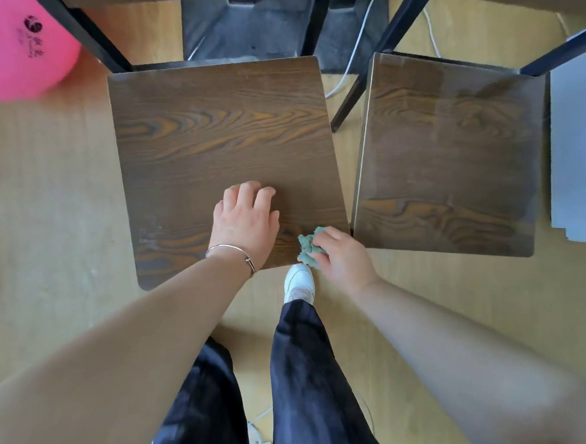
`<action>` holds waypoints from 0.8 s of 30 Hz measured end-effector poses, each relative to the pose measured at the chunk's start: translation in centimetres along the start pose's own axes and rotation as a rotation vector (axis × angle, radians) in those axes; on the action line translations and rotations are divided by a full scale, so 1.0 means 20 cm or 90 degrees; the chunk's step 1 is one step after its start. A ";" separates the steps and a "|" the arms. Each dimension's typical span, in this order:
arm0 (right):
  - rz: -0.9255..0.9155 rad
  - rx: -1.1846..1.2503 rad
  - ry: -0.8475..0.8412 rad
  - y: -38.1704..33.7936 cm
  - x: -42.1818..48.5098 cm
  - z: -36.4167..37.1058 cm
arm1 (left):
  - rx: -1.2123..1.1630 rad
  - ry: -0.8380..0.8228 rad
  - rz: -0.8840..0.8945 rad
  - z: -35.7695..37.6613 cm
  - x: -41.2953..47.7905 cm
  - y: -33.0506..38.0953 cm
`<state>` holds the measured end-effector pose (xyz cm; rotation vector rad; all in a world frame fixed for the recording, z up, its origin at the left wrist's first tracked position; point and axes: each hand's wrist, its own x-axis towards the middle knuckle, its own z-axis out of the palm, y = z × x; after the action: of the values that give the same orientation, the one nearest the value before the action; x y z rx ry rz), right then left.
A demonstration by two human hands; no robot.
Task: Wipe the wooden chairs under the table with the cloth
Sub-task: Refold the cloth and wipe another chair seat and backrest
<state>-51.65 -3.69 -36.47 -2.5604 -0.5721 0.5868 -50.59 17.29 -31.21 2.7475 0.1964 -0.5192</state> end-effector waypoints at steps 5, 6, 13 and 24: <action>0.162 0.125 0.113 -0.03 -0.07 -0.06 | 0.007 0.021 0.015 -0.01 -0.06 -0.06; 0.217 0.141 0.175 -0.02 -0.08 -0.07 | 0.008 0.030 0.017 -0.02 -0.07 -0.08; 0.442 0.155 0.290 -0.14 -0.06 0.08 | 0.022 0.051 0.017 -0.08 -0.11 -0.31; 0.380 0.177 0.300 -0.81 0.17 0.44 | 0.007 0.101 -0.012 -0.24 -0.19 -0.77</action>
<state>-57.90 13.97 -36.46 -2.4516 0.4178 0.2001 -55.57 33.07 -30.12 2.8006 0.2586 -0.3072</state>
